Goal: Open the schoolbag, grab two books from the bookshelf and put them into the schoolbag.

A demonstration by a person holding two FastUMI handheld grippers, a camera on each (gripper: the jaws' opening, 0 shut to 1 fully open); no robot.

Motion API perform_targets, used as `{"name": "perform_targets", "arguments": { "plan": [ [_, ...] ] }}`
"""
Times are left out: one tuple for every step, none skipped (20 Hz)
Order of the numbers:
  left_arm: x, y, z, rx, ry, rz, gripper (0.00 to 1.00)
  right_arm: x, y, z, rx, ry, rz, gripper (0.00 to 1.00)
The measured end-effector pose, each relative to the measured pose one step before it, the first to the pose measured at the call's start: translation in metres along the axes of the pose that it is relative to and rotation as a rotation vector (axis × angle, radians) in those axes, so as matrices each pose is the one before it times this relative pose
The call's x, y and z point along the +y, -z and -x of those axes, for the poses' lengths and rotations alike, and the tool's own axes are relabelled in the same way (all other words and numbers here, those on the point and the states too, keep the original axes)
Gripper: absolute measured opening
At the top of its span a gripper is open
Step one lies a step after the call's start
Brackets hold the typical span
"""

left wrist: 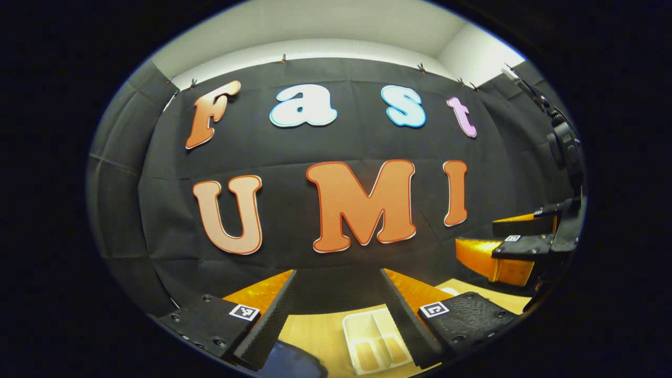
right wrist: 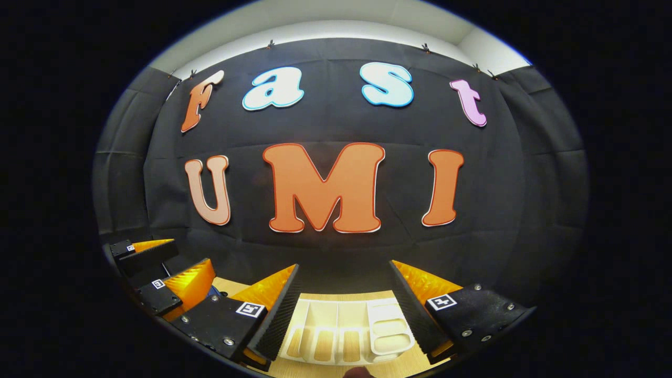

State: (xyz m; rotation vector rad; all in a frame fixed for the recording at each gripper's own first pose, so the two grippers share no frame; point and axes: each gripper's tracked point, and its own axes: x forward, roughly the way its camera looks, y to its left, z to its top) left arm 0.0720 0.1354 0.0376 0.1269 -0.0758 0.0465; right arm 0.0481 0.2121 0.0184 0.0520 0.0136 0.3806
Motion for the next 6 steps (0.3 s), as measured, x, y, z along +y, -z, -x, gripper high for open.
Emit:
{"name": "perform_targets", "arguments": {
  "plan": [
    [0.00107,-0.00018,0.00317,-0.0082,-0.00603,0.01453,0.99,0.00058,0.00012,0.00216,-0.00238,-0.0025,-0.00399,0.97],
    [0.00286,-0.00151,0.00258,-0.00482,-0.01531,0.01495,0.99,0.00041,0.00132,0.00123,0.00211,-0.00022,-0.00064,0.96],
    [0.00034,-0.00018,0.00187,-0.00513,-0.01036,0.01367,0.99,0.00187,0.00279,0.00079,0.0042,-0.00471,0.00029,0.96],
    [0.00072,-0.00509,0.00132,-0.01295,-0.01023,0.00604,0.99,0.00045,0.00189,0.00197,0.00208,-0.00173,0.0027,0.96],
    [0.00089,-0.00535,0.00187,-0.01547,-0.00383,0.0047,0.99,0.00043,0.00139,0.00063,0.00309,-0.00215,0.00189,0.96],
    [0.00049,-0.00399,0.00132,-0.00801,-0.00253,0.00704,0.99,0.00031,0.00103,0.0003,0.00388,-0.00289,0.00157,0.96]
  ]
}}
